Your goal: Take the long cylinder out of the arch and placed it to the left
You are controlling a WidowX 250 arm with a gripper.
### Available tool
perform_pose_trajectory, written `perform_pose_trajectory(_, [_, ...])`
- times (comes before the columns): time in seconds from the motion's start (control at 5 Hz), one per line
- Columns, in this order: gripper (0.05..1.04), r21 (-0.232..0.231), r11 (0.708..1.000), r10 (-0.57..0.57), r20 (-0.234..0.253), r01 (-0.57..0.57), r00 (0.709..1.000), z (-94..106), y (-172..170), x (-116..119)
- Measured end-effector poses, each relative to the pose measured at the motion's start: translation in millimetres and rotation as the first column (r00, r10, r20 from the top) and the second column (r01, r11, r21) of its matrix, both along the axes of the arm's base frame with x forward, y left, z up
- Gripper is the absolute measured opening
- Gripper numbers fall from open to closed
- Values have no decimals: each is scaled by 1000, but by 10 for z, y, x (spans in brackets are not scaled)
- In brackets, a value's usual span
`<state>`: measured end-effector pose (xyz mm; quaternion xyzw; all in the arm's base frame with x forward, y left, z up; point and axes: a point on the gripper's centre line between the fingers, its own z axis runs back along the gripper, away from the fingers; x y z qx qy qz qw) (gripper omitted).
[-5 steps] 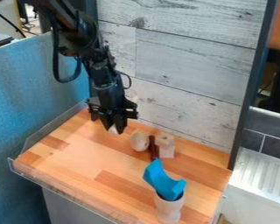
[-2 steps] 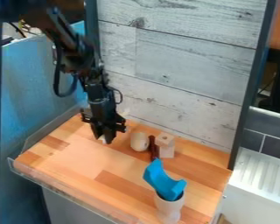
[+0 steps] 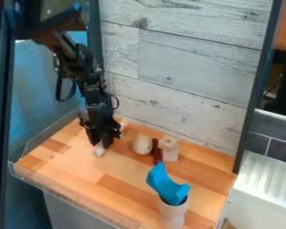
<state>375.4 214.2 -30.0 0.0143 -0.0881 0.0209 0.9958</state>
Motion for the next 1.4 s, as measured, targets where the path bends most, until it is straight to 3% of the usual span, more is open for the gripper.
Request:
perform_pose_trajectory(0.2, [926, -3, 1000, -18, -2, 18, 1000, -7, -4, -5])
perform_pose_trajectory(0.4, [1012, -28, 999, -29, -5, 29, 1000, -8, -47, -11])
perform_pose_trajectory(0.6, [1006, -92, 996, -10, 1, 10, 1000, 123, -82, -50])
perform_pose_trajectory(0.8, [1001, -124, 992, 20, -3, -21, 1000, 513, -70, -138])
perform_pose_trajectory(1.0, [1001, -153, 988, 48, 73, -37, 996, 1039, -37, -248])
perform_pose_trajectory(1.4, [1001, -148, 988, 56, 79, -44, 995, 1078, 13, -284])
